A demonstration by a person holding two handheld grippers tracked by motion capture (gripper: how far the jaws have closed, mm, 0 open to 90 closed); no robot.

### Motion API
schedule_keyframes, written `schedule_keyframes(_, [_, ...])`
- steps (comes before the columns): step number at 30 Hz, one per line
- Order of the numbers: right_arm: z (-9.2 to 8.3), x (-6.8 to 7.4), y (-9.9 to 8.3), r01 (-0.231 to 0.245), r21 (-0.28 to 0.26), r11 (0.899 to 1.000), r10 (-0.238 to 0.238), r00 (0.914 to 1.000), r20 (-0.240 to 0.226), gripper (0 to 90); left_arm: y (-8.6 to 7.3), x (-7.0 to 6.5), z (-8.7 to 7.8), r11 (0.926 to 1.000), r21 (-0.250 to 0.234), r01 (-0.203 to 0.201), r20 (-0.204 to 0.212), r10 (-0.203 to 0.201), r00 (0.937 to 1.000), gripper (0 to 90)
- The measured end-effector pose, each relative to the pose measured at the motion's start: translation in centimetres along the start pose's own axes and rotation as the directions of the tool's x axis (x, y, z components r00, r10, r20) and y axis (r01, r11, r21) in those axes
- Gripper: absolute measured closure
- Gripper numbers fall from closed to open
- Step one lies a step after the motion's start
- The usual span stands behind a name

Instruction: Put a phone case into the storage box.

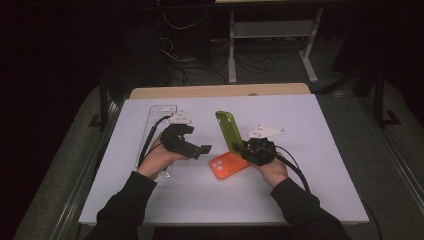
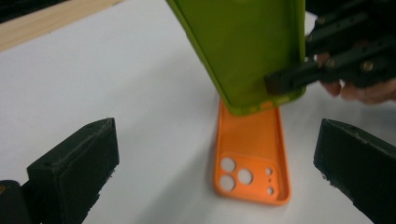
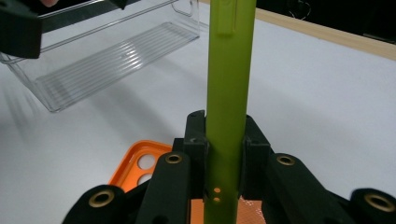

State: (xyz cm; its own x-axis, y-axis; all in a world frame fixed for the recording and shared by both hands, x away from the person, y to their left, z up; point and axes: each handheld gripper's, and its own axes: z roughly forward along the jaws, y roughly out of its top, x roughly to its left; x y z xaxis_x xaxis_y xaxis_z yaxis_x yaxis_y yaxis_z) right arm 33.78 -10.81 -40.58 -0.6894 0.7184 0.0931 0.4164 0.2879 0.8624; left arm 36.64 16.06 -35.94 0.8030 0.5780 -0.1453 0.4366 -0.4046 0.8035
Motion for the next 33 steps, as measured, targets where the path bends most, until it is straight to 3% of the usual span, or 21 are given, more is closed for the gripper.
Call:
schedule_keyframes(10, [0.1, 1.0, 0.2, 0.008, -0.011, 1.000, -0.008, 0.9998, -0.020, 75.2, 1.9, -0.5, 1.3, 0.9962, -0.072, 0.049, 0.035, -0.047, 0.9983, 0.0])
schedule_keyframes(16, [0.2, 1.3, 0.3, 0.021, -0.014, 1.000, -0.022, 0.9994, -0.026, 75.3, 2.8, -0.8, 2.5, 0.9936, -0.097, 0.057, 0.047, -0.053, 0.9975, 0.0])
schedule_keyframes(19, [0.2, 1.4, 0.4, 0.022, -0.023, 0.999, -0.023, 0.9993, -0.030, 75.3, 2.9, -0.7, 2.9, 0.9949, -0.091, 0.045, 0.044, -0.041, 0.9982, 0.0])
schedule_keyframes(20, [0.1, 1.4, 0.4, 0.022, -0.026, 0.999, -0.023, 0.9992, -0.032, 75.3, 3.0, -0.8, 3.2, 0.9926, -0.103, 0.064, 0.050, -0.059, 0.9970, 0.0])
schedule_keyframes(33, [0.2, 1.8, 0.5, 0.019, -0.037, 0.999, -0.021, 0.9987, -0.047, 75.3, 3.3, -1.2, 4.8, 0.9845, -0.144, 0.100, 0.067, -0.091, 0.9936, 0.0])
